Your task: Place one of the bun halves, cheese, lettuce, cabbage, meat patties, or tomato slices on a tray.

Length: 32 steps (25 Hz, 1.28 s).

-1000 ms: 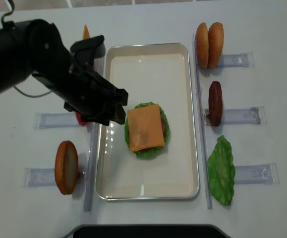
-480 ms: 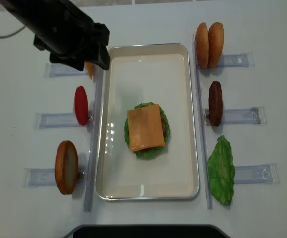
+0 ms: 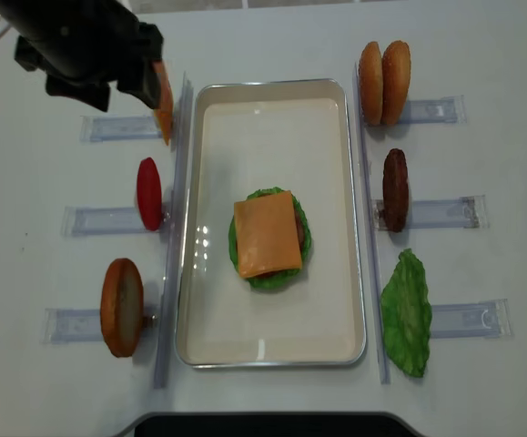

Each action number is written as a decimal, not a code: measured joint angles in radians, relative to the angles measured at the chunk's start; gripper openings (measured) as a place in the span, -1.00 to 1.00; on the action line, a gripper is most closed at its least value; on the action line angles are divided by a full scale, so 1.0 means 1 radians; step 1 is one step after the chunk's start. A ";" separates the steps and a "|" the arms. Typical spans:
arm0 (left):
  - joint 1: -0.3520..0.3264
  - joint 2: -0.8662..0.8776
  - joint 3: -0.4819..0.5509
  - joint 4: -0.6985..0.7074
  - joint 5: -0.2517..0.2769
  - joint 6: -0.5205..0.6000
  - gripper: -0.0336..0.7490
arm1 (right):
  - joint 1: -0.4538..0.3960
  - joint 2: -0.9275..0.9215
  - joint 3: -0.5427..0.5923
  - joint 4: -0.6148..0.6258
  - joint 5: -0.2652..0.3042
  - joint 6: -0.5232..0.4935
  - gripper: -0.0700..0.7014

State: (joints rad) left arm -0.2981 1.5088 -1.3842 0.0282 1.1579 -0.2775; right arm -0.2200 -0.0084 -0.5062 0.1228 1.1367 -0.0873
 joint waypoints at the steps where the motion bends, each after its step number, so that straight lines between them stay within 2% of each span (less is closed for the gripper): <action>1: 0.039 0.000 0.000 0.012 0.000 0.014 0.46 | 0.000 0.000 0.000 0.000 0.000 0.000 0.58; 4: 0.187 0.001 0.000 0.070 0.000 0.065 0.46 | 0.000 0.000 0.000 0.000 0.000 0.000 0.58; 7: 0.307 0.006 0.000 0.134 0.000 0.117 0.46 | 0.000 0.000 0.000 0.000 0.000 0.000 0.58; 11: 0.397 0.008 0.000 0.149 0.000 0.174 0.48 | 0.000 0.000 0.000 0.000 0.000 0.000 0.58; 13: 0.406 -0.013 0.019 0.149 -0.006 0.183 0.51 | 0.000 0.000 0.000 0.000 0.000 0.000 0.58; 16: 0.408 -0.097 0.121 0.148 -0.004 0.186 0.52 | 0.000 0.000 0.000 0.000 0.000 0.000 0.58; 21: 0.408 -0.344 0.445 0.131 -0.004 0.186 0.52 | 0.000 0.000 0.000 0.000 0.000 0.000 0.58; 26: 0.408 -0.629 0.734 0.090 -0.060 0.186 0.52 | 0.000 0.000 0.000 0.000 0.000 0.000 0.58; 29: 0.408 -0.763 0.838 0.074 -0.090 0.186 0.52 | 0.000 0.000 0.000 0.000 0.000 0.000 0.58; 32: 0.408 -0.868 0.889 0.067 -0.098 0.180 0.52 | 0.000 0.000 0.000 0.000 0.000 0.000 0.58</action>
State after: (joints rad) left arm 0.1099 0.6410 -0.4956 0.0949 1.0601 -0.0973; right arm -0.2200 -0.0084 -0.5062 0.1228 1.1367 -0.0873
